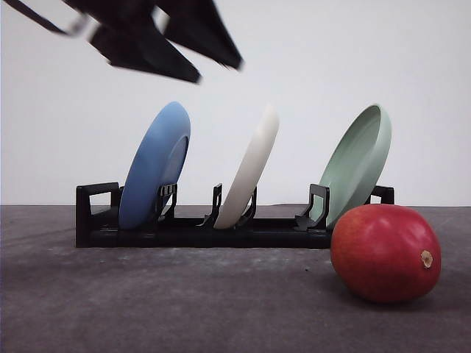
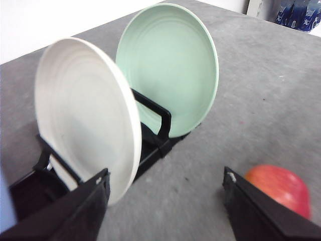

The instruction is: Place pomegranate in white plate

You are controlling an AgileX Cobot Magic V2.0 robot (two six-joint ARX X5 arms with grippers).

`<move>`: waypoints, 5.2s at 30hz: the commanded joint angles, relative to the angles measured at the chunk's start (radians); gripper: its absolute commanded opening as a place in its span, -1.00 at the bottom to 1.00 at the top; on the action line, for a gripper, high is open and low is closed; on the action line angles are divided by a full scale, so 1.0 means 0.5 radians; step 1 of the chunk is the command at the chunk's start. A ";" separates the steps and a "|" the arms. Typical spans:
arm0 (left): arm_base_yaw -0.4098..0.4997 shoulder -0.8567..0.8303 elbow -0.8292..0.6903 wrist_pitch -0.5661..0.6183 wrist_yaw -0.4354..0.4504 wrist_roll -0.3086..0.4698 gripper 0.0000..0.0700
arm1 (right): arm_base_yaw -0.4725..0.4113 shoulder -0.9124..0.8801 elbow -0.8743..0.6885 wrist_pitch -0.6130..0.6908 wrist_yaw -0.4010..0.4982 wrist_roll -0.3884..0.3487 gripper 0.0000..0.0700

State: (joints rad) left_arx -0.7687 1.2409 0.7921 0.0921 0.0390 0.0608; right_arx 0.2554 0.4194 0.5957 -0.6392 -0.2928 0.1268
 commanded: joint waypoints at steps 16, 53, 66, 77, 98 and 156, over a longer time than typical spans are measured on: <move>-0.071 0.915 0.397 0.386 -0.450 0.011 0.24 | 0.008 0.006 0.037 0.021 -0.005 -0.007 0.00; -0.054 0.957 0.587 0.355 -0.506 -0.102 -0.97 | 0.008 0.006 0.037 0.021 0.008 -0.007 0.00; -0.062 0.640 0.587 0.245 -0.505 -0.415 -0.97 | 0.008 0.006 0.037 0.020 0.008 -0.006 0.00; -0.128 0.227 0.587 -0.272 -0.504 -0.419 -0.97 | 0.008 0.006 0.037 0.020 0.008 -0.006 0.00; -0.702 -0.550 0.042 -0.933 -1.031 -0.550 -0.97 | 0.008 0.006 0.037 0.020 0.009 -0.005 0.00; -0.971 0.579 0.308 -1.428 -1.095 0.611 0.05 | 0.008 0.006 0.037 0.038 0.025 -0.008 0.00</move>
State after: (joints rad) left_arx -1.2462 1.5116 0.9206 -0.6211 -0.5201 0.4071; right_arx 0.2554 0.4194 0.5957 -0.6315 -0.2840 0.1268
